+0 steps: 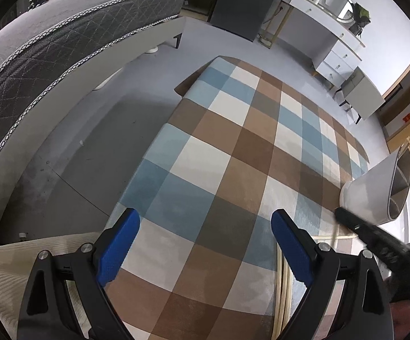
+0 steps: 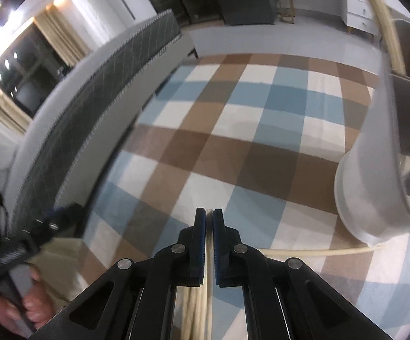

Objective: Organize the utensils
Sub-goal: 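Lift the chopstick with the right gripper and carry it over the holder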

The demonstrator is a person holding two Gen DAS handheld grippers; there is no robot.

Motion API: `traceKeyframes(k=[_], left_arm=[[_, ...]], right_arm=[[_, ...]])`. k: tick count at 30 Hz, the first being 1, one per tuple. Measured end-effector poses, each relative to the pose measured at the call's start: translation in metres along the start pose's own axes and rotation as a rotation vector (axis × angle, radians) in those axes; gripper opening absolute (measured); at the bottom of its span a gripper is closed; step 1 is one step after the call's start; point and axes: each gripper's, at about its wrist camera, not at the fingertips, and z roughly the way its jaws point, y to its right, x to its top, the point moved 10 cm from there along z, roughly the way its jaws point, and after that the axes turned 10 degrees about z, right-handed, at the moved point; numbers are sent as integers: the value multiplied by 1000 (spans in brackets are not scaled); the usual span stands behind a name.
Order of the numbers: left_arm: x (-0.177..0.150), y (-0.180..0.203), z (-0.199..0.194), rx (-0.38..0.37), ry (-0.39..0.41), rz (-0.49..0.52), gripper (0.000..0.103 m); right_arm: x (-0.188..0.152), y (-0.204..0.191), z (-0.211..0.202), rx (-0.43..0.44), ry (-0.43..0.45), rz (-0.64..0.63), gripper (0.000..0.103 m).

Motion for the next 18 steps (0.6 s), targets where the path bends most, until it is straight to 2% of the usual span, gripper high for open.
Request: traceKeyframes(k=[4,6,10,15,18], left_arm=[[-6,8,7,-2,-32,22,91],[-10,15,12,-13,-53,37,91],[-23,33,29,-29,-122,90,91],[-41,48,50,-45,-208,108,91],[-45,56,57,-41,-229,116,91]], right_arm=[[13,0,-10,29,61,12,4],[16,-1,-25,49,121,14,4],[16,1,-51,73,216,14,4],[13,11,-75,92,319,25,4],[15,19,-86,99,368,41,4]])
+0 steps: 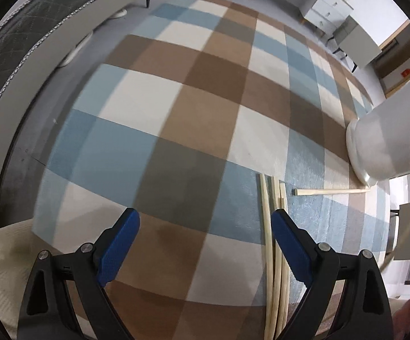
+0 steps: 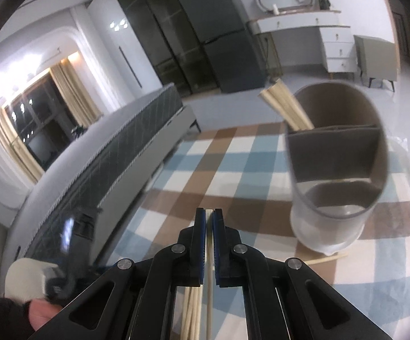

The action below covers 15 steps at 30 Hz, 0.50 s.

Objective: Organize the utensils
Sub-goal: 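Lift the chopstick with the right gripper and carry it over the holder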

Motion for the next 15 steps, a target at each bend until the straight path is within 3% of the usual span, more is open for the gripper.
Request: traceKeyframes(k=[15], left_arm=[[1,14,19,179,-40,137,88]], right_arm=[[23,23,-34,29,113,65,4]])
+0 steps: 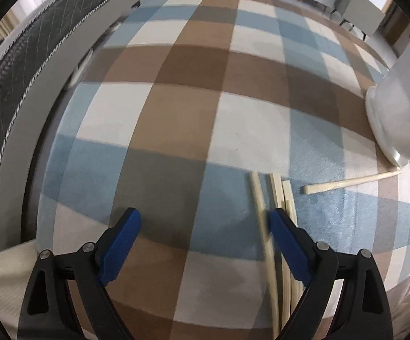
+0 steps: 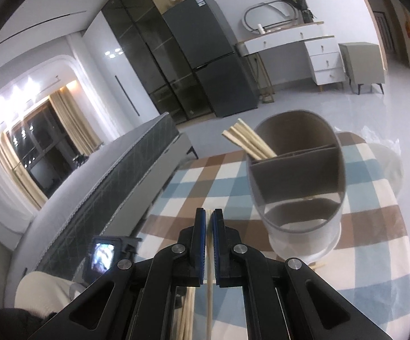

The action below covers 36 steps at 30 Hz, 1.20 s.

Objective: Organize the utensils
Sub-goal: 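Lift the chopstick with the right gripper and carry it over the holder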

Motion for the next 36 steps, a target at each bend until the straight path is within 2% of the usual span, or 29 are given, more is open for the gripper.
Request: traceKeyframes(k=[2,5,7,8,10,13,17,24,28,33,36], left_arm=[[-1,1,0,-3,-12,-11,84],[2,4,-2,-6,-17,-12,71],[5,5,-6,-6,-7,-12,46],[7,5,-8,-8,-2,-17,37],[10,3,-8,-14,10,-42,3],[13,-2,-6,-88,27,-102,0],[12,-8,-15,-110,84,-144,0],[22,-12,-95,-138,309,-157,0],[24,-8,-126,-160,401,-143,0],[22,0,-144,-179,437,-118,0],[22,4,-144,-192,431,-87,0]], right_arm=[[2,2,-4,-7,6,-1,4],[5,4,-9,-2,14,14,4],[7,5,-14,7,24,23,4],[9,5,-17,13,30,24,4],[12,5,-23,22,47,20,4],[13,3,-30,28,60,8,4],[14,-1,-37,18,86,-27,4],[3,-15,-45,1,98,-90,4],[-3,-21,-50,-20,120,-126,4],[-15,-27,-54,-45,133,-150,4],[-22,-27,-55,-60,130,-155,4]])
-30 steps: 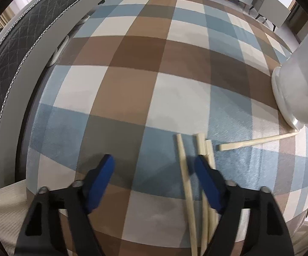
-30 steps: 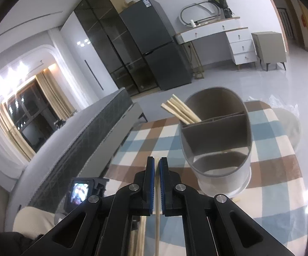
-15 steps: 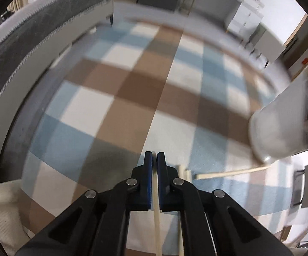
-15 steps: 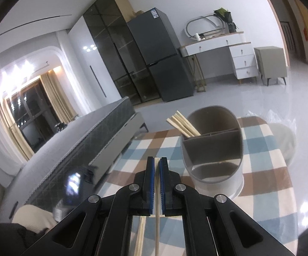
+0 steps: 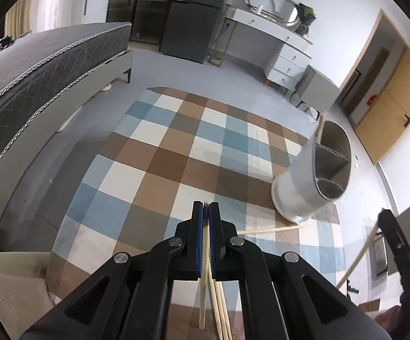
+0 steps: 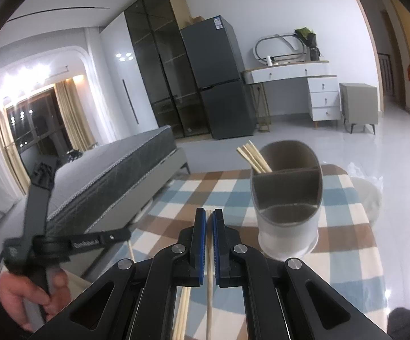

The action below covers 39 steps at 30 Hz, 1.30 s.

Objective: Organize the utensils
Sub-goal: 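Lift the chopstick with the right gripper and carry it over the holder, then lower the chopstick into the holder and open the right gripper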

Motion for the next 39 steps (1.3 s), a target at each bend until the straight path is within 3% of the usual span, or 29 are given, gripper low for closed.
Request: traceKeyframes(k=[15,22,39], left_arm=[[3,15,-12,-61,-56,39,0],[16,32,-25,-111,-34,91,0],[64,93,-47,-238,5,180,0]], right_arm=[[-8,13,-13,-58,7,42,4],[1,15,-11,-63,24,59,4],[58,37,-17,-101,96,66,4]])
